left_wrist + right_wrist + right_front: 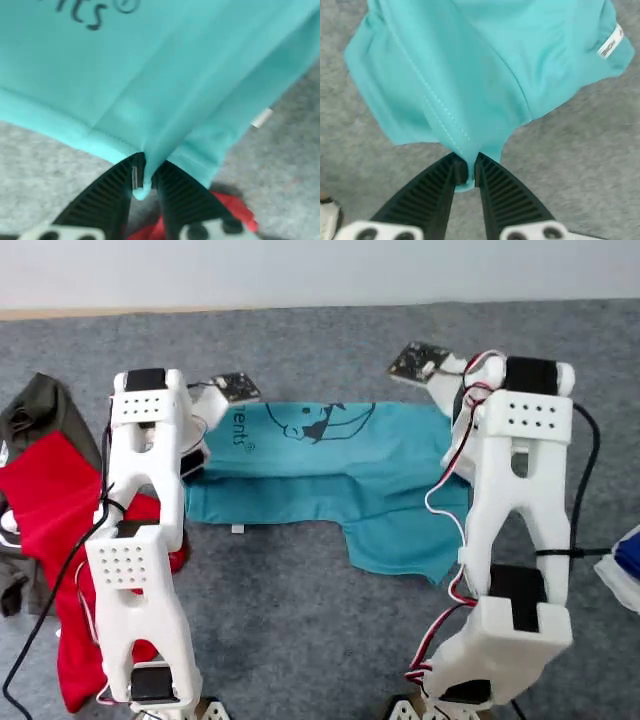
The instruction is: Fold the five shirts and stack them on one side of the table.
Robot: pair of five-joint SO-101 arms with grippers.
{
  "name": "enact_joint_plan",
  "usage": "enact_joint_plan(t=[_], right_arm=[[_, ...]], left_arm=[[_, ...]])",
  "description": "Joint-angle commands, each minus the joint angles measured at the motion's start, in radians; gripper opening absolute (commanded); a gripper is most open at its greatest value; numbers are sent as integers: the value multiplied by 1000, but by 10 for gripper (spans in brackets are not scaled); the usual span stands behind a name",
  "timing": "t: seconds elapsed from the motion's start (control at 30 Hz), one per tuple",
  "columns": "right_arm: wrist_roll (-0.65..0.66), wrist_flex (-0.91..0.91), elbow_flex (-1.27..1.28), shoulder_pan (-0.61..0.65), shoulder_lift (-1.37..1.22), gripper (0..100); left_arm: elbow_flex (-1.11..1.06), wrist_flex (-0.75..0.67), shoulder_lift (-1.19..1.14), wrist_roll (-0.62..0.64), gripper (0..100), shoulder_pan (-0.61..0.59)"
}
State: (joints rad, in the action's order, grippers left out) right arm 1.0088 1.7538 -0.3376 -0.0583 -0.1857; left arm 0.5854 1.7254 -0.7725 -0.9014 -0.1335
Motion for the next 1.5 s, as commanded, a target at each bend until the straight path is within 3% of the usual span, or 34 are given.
enact_joint_plan(t=[0.0, 0.3, 1.23, 1.47], right_arm=[[-8, 41, 48, -18, 90, 12], [-6, 30, 209, -16, 137, 12], [-2, 28, 338, 8, 134, 15], [-6, 39, 336, 5, 143, 206]], left_arm=[[-47, 29, 95, -23, 3, -5], [-71, 28, 94, -26, 3, -18], [-189, 26, 100, -84, 24, -20], [-165, 28, 103, -81, 117, -38]])
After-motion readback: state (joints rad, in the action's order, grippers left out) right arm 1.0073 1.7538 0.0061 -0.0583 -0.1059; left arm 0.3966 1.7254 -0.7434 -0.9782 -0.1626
